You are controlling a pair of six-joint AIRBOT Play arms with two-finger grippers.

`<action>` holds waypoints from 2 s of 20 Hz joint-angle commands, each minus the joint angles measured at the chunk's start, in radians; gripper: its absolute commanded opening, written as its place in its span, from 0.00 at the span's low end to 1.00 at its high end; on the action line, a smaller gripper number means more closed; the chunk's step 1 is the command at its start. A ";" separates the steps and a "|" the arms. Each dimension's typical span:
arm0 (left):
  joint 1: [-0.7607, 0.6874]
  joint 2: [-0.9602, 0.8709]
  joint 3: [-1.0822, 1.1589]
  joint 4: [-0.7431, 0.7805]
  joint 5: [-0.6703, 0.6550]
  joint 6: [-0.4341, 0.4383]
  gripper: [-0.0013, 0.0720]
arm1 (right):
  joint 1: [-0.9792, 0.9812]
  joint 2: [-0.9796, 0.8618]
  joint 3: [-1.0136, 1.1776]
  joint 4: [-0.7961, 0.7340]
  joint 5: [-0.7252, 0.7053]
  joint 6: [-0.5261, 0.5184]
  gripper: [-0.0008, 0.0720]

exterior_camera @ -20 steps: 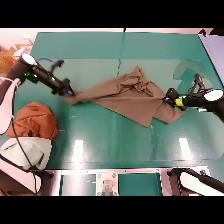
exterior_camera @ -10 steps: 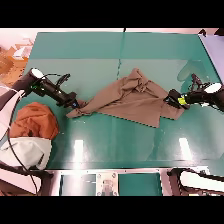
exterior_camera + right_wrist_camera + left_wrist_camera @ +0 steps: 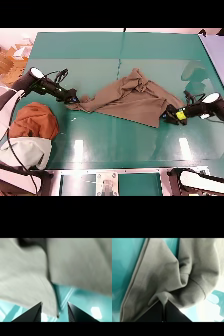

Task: Fold the shirts.

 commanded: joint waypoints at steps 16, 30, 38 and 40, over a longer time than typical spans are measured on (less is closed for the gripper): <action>0.132 0.230 0.513 -0.497 0.087 -0.146 0.05 | -0.072 0.328 0.587 0.480 0.131 -0.117 0.04; 0.236 0.849 0.642 -0.470 0.440 -0.193 0.05 | -0.202 0.510 1.323 0.434 0.072 0.027 0.04; 0.217 0.640 0.636 -0.337 0.126 -0.208 0.05 | -0.201 0.512 0.914 0.428 0.154 -0.026 0.04; 0.137 0.496 0.636 -0.327 0.062 -0.208 0.05 | -0.197 0.510 0.732 0.428 0.113 -0.077 0.04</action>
